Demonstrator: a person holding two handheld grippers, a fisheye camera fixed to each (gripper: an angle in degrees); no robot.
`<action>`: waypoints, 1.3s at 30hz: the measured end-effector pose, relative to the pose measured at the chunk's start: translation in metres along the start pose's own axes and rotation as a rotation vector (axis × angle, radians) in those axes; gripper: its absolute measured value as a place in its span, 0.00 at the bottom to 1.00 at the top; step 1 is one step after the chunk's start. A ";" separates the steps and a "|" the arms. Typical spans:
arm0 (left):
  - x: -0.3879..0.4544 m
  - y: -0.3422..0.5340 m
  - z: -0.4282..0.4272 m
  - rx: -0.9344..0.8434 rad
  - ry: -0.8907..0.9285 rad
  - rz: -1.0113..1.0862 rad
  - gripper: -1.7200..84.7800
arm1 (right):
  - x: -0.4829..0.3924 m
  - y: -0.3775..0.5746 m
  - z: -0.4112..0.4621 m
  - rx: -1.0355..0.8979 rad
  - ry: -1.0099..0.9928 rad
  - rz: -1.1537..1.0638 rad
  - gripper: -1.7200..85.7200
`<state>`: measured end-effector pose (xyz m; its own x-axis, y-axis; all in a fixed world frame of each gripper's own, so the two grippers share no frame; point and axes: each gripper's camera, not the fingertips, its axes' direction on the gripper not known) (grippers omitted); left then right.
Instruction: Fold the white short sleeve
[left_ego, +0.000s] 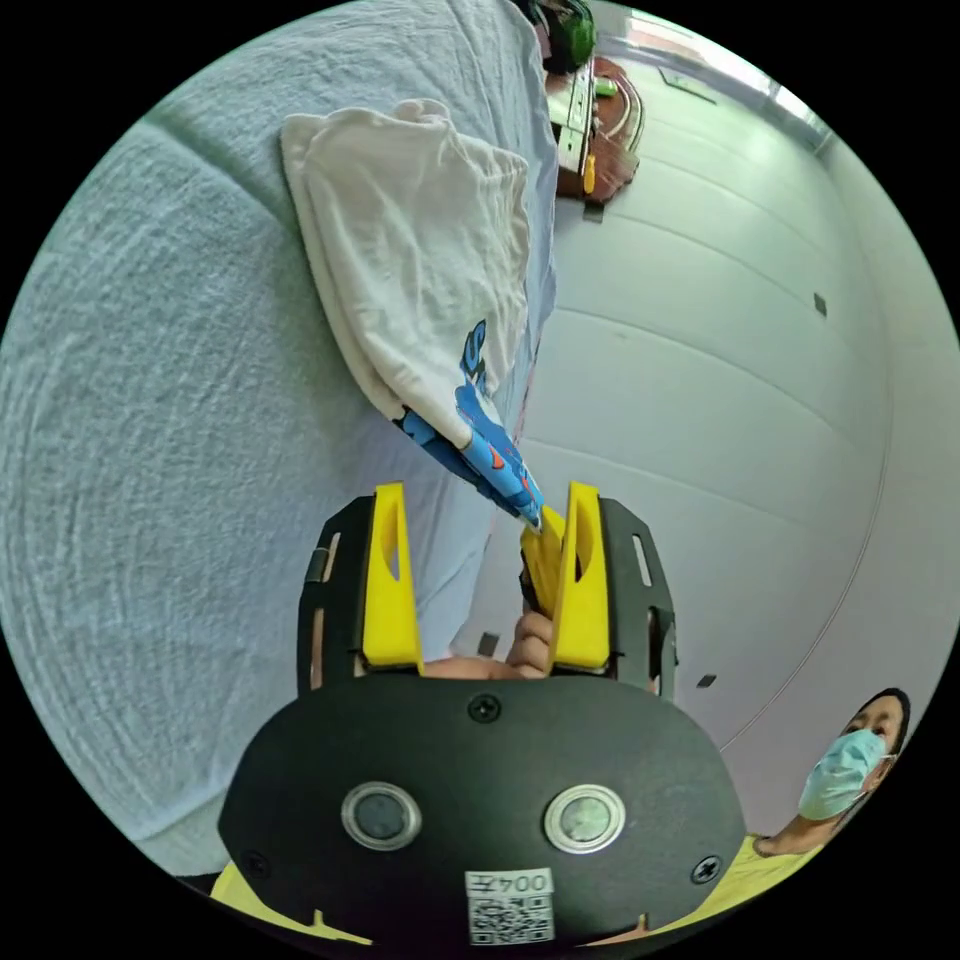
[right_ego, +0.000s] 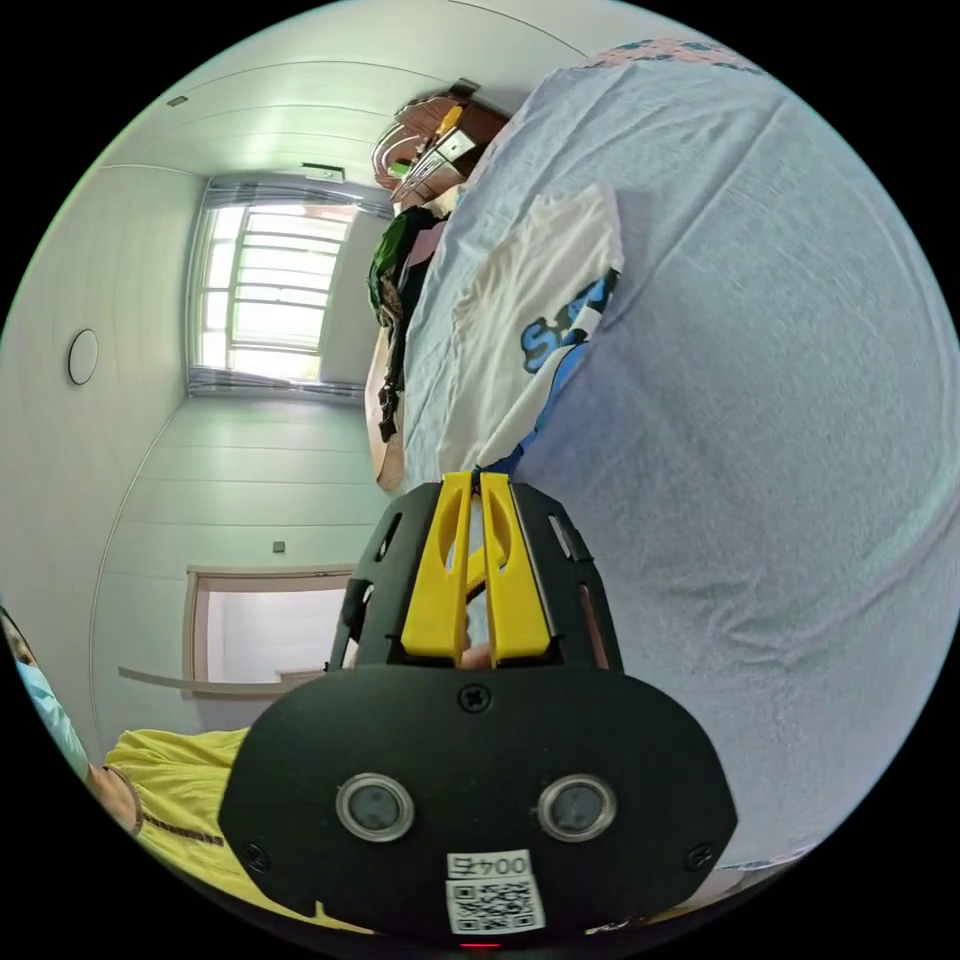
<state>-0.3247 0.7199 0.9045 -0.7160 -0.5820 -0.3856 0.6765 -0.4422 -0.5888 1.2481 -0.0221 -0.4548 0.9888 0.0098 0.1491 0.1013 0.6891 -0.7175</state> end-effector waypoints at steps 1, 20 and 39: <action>-0.002 -0.002 0.001 0.048 0.031 -0.013 0.26 | -0.003 -0.008 -0.003 -0.008 -0.006 -0.018 0.02; 0.021 0.010 0.007 0.192 0.093 0.050 0.05 | 0.125 -0.126 -0.042 -0.091 -0.349 0.046 0.26; 0.007 0.091 0.031 0.062 0.110 0.126 0.06 | 0.118 -0.341 0.094 -0.102 -0.337 0.161 0.18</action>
<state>-0.2627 0.6539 0.8703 -0.6369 -0.5588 -0.5311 0.7692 -0.4136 -0.4871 1.3202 -0.1878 -0.1284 0.9032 0.3614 0.2317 -0.0254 0.5837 -0.8116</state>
